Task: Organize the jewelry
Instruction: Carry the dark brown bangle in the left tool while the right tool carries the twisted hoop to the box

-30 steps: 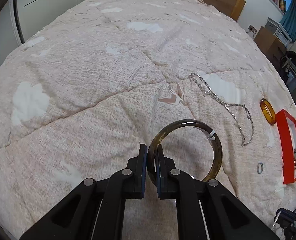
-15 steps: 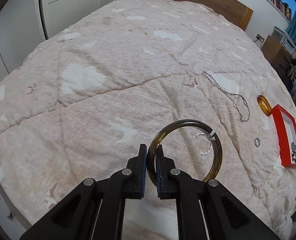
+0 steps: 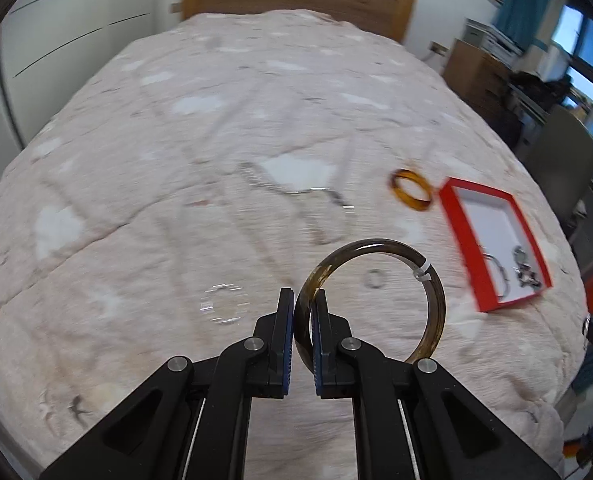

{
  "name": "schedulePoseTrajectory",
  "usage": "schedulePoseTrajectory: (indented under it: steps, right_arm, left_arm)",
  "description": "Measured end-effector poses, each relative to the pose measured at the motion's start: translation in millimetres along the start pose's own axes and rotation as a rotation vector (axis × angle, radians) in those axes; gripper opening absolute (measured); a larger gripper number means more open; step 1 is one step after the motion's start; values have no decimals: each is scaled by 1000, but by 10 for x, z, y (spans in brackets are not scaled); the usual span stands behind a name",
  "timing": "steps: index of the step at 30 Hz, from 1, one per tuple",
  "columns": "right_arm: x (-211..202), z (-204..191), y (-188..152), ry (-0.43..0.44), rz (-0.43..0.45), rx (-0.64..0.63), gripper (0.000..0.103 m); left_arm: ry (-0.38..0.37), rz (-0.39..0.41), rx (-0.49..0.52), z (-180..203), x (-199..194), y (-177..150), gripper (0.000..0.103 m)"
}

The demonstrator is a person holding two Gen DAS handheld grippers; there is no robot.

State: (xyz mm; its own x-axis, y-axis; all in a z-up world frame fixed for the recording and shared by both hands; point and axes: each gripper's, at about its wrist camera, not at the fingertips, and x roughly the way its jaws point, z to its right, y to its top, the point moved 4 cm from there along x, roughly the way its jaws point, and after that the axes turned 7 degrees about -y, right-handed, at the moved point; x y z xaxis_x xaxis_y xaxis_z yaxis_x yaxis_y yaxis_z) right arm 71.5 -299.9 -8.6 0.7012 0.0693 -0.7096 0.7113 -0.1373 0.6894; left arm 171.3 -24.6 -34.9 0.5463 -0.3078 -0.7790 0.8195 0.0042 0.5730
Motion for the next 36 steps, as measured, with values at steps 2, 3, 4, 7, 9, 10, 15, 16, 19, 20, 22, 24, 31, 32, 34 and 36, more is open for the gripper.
schedulePoseTrajectory:
  steps: [2,3,4,7,9,10,15,16,19,20,22,24,31,32,34,36]
  right_arm:
    - [17,178,73,-19,8,15,5]
    - [37,250,112,-29,10,20,5]
    - [58,308,149,-35,12,22,5]
    - [186,493,307,-51,12,24,5]
    - [351,607,449,-57,4,17,5]
    - [410,634,490,-58,0,13,5]
    - [931,848,780,-36,-50,-27,5]
    - [1057,907,842,-34,-62,-36,5]
    - [1369,1036,963,-36,-96,-69,5]
    - [1480,1082,1002,-41,-107,-84,5]
    - [1674,1126,1047,-34,-135,-107,5]
    - [1832,1147,1080,-31,-153,-132,5]
    - [2252,1195,1132,-14,-214,-220,6]
    - [2294,1191,1131,-17,-223,-234,6]
    - [2370,1152,1103,-13,-257,-279,6]
    - [2418,1104,1056,-17,-277,-331,6]
  left_arm:
    - [-40,-21,40,325,169,77,8]
    - [-51,-28,53,438,234,108,8]
    - [-66,-38,70,593,326,156,8]
    - [-94,-60,120,1015,605,311,8]
    - [-110,-74,151,1284,818,441,8]
    - [-115,-78,164,1385,900,484,8]
    - [-134,-100,259,1953,1373,731,8]
    - [-134,-105,280,2047,1487,770,8]
    - [-115,-118,320,2173,1731,815,8]
    - [-106,-125,330,2206,1832,835,8]
    - [-103,-139,337,2239,1968,863,8]
    - [-94,-155,358,2282,2118,887,8]
    - [-49,-200,401,2312,2461,921,8]
    - [-43,-206,402,2309,2490,916,8]
    - [-35,-218,394,2273,2558,897,9]
    - [-35,-219,385,2264,2586,899,9]
